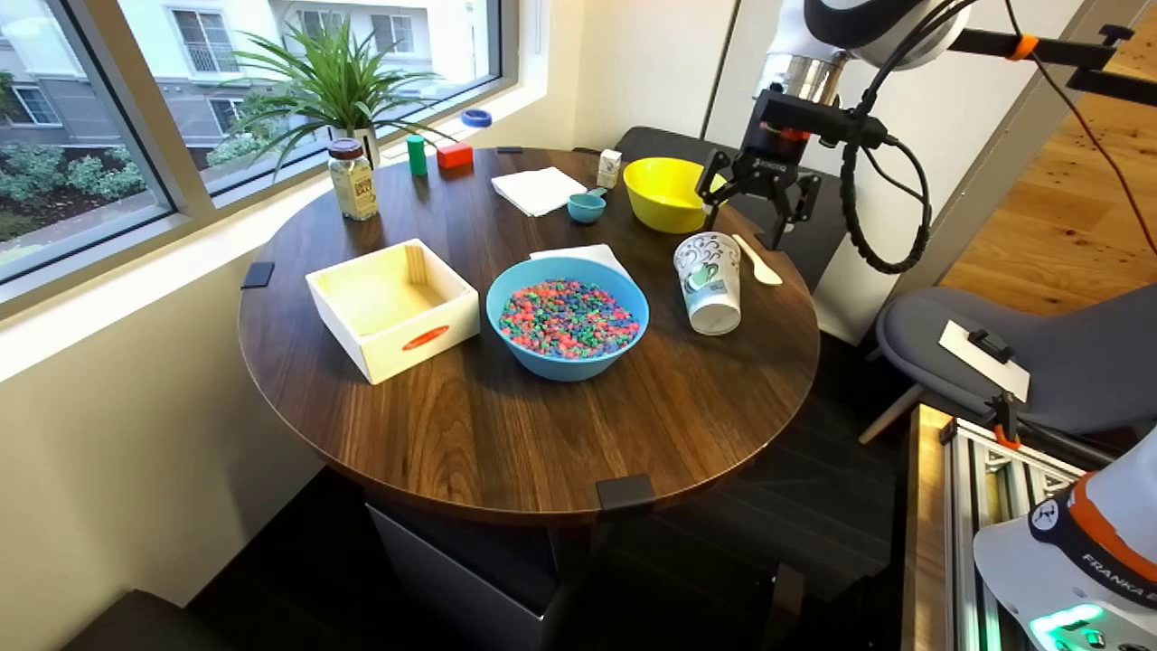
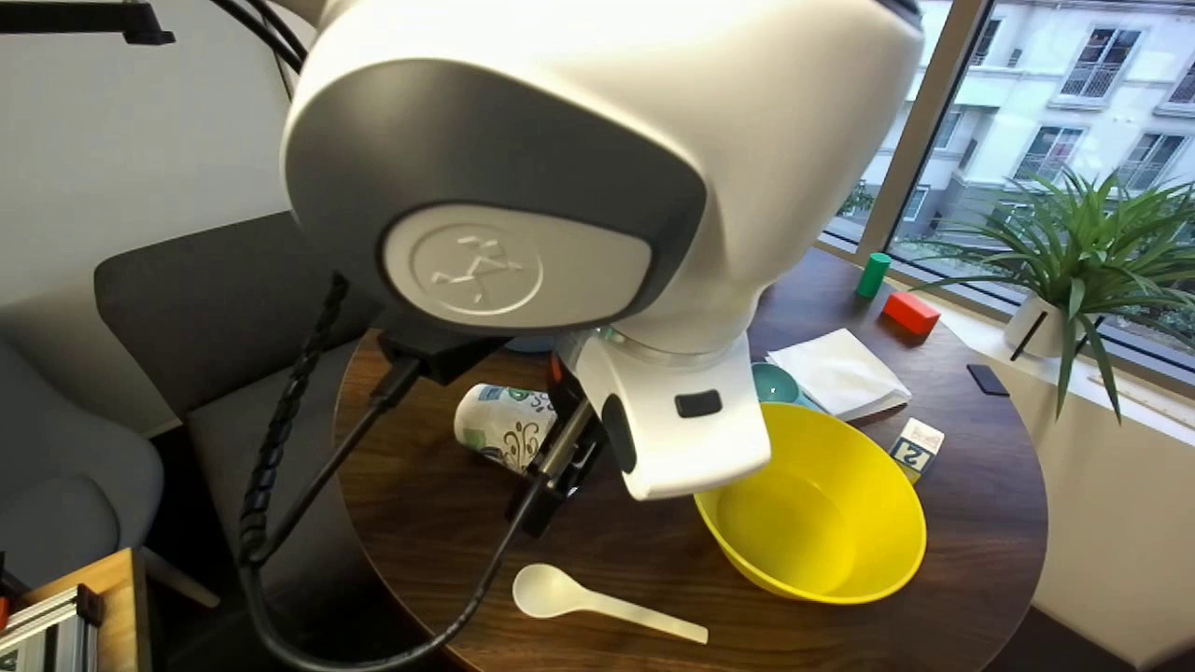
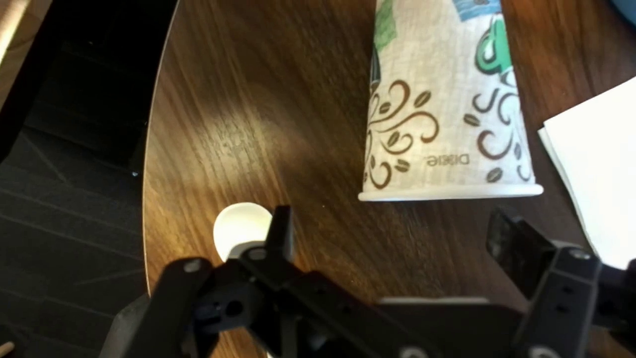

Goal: Turn the coffee cup upright then put the white spoon on top of the cup.

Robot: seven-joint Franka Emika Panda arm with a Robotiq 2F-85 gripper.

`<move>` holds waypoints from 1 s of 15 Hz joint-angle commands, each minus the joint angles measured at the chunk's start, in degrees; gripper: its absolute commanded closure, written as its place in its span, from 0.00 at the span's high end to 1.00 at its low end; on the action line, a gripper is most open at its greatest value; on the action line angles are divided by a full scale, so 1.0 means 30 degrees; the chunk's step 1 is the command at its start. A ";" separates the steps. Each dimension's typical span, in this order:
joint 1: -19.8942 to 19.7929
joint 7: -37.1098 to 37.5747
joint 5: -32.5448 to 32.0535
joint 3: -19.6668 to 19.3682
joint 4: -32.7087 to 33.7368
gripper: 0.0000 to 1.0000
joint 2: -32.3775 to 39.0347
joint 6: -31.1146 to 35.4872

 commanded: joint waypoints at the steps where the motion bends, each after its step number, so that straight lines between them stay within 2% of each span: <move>1: -0.0140 -0.0491 0.1279 -0.0098 0.0303 1.00 0.0759 -0.0873; 3: -0.0155 -0.0621 0.1677 -0.0119 0.0410 1.00 0.1071 -0.1222; 4: -0.0178 -0.0748 0.1917 -0.0139 0.0490 0.81 0.1218 -0.1454; 5: -0.0197 -0.0804 0.2047 -0.0150 0.0554 0.72 0.1331 -0.1645; 13: -0.0178 -0.1015 0.2220 -0.0121 0.0745 0.11 0.1290 -0.2143; 14: -0.0171 -0.1046 0.2185 -0.0116 0.0799 0.04 0.1233 -0.2146; 15: -0.0165 -0.1095 0.2167 -0.0111 0.0846 0.01 0.1202 -0.2158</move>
